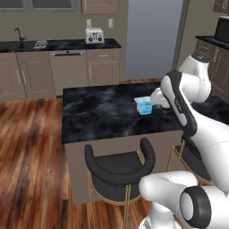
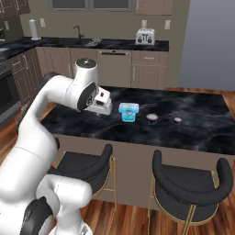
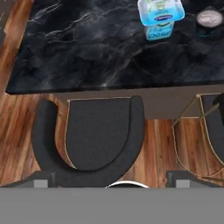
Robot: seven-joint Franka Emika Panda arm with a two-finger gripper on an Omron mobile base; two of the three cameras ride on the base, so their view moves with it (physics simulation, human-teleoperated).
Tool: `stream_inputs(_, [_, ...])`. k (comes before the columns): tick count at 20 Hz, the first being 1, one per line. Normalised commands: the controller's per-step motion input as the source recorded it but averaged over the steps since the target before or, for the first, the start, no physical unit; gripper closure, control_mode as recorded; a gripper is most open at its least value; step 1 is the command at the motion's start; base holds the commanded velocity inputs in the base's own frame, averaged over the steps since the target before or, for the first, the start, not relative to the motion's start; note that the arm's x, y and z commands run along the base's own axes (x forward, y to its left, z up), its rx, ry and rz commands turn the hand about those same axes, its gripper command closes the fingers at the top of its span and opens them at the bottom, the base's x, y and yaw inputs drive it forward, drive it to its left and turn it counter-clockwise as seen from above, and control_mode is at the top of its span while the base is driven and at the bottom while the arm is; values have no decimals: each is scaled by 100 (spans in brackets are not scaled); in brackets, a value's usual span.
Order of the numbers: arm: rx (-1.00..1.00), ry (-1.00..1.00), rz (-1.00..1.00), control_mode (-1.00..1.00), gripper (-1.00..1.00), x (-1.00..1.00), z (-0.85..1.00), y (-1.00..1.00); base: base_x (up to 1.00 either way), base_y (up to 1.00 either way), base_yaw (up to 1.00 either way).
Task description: Stack the yogurt containers by placing the smaller containers on top of the larger containers.
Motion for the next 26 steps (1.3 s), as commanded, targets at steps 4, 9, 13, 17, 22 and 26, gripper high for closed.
stream_inputs(4, [21,0,-15,-100,-100,0,-2,-84,0,0,0])
stream_inputs(9, [14,0,-19,-100,-100,0,0,-76,0,0,0])
stream_inputs(13, [12,0,-21,-100,-100,0,0,-70,0,0,0])
stream_inputs(17, [9,0,-24,-100,-100,0,0,-57,0,0,0])
stream_inputs(22, [10,-7,-29,-100,-100,1,-9,-36,0,0,0])
stream_inputs(26, [5,-21,-36,-100,-100,12,-26,-1,0,0,0])
